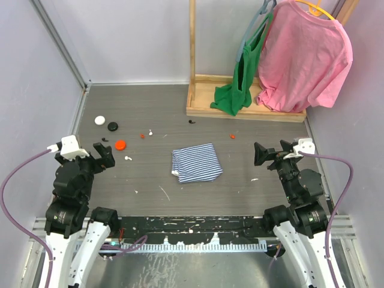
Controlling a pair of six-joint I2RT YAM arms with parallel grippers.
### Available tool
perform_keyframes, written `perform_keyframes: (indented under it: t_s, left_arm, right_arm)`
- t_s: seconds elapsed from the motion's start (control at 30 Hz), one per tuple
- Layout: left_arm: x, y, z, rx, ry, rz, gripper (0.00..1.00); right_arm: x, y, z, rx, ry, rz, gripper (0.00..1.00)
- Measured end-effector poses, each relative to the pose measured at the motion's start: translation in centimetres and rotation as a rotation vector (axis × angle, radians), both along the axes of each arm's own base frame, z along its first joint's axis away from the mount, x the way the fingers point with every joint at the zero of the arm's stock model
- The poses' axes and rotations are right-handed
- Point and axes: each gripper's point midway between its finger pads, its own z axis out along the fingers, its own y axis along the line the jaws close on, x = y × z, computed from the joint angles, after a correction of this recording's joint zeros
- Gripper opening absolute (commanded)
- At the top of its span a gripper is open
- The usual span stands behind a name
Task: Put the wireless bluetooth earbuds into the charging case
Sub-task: Move the distractor to the center of the board.
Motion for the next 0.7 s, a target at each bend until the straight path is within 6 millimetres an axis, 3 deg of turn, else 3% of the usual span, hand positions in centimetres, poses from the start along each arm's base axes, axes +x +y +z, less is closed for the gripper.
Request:
perform_keyframes:
  t_s: [0.33, 0.5, 0.7]
  left_arm:
    - [0.0, -0.4, 0.1, -0.006, -0.004, -0.017, 0.98]
    - [0.0, -0.7, 0.0, -0.008, -0.002, -0.032, 0.98]
    - [0.0, -1.5, -0.1, -0.033, 0.006, -0.070, 0.98]
  right_arm:
    - [0.4, 0.2, -0.2, 0.022, 0.028, 0.000, 1.00]
    - [1.3, 1.8, -0.9, 0.038, 0.094, 0.065, 1.00]
    - [2.5, 3.8, -3.1, 0.059, 0.207, 0.143, 1.00]
